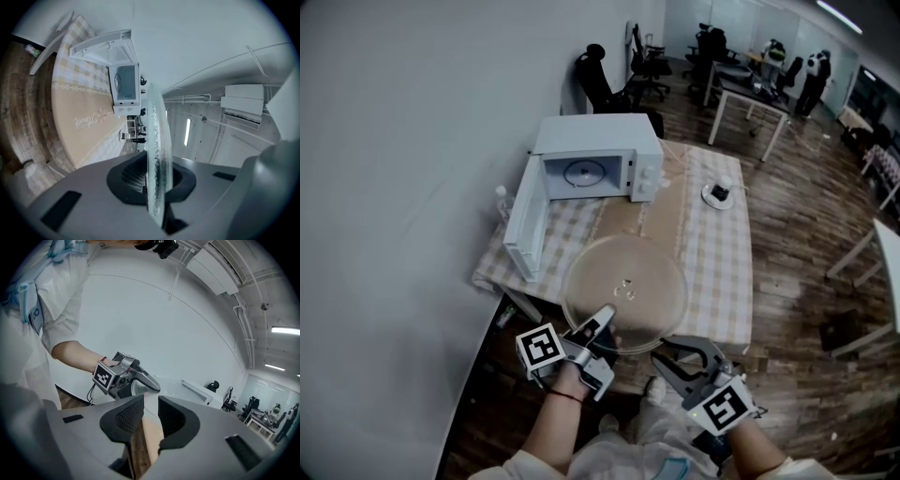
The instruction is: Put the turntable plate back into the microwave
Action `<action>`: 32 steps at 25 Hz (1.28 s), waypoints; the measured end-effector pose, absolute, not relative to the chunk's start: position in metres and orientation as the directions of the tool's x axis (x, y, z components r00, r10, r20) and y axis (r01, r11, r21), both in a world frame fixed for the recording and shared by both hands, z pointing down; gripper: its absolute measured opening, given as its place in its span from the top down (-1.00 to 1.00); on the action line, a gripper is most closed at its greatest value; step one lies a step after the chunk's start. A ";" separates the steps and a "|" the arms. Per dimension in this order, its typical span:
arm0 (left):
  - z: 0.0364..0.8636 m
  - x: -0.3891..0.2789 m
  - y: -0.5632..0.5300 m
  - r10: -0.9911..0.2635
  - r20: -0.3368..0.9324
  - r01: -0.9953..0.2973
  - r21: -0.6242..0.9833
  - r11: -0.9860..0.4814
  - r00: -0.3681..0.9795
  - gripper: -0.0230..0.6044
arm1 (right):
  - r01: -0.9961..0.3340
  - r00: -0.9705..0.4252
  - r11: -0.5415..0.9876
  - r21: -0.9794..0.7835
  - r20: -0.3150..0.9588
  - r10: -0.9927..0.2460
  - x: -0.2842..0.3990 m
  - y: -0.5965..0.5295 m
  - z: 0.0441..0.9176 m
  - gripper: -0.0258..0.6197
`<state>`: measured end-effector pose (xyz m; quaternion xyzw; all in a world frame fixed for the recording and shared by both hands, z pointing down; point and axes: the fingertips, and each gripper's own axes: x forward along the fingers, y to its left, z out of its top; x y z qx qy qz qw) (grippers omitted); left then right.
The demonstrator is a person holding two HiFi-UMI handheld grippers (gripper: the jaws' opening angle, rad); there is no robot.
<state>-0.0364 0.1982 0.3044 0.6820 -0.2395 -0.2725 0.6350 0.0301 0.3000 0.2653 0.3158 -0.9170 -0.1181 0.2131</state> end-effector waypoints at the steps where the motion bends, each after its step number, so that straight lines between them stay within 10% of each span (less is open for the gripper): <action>1: 0.305 -0.036 0.194 -0.669 -0.068 0.019 0.997 -0.080 0.740 0.88 | -0.525 -0.710 0.774 0.355 0.319 -0.628 0.031 0.295 0.266 0.59; 22: 0.335 -0.019 0.079 -0.613 -0.029 -0.015 0.998 -0.066 0.789 0.88 | -0.538 -0.744 0.809 0.238 0.319 -0.588 0.059 0.168 0.301 0.59; 32: 0.347 -0.016 0.038 -0.617 -0.059 0.018 0.997 -0.072 0.785 0.88 | -0.627 -0.657 0.441 -0.642 0.131 -0.742 0.068 0.129 0.323 0.59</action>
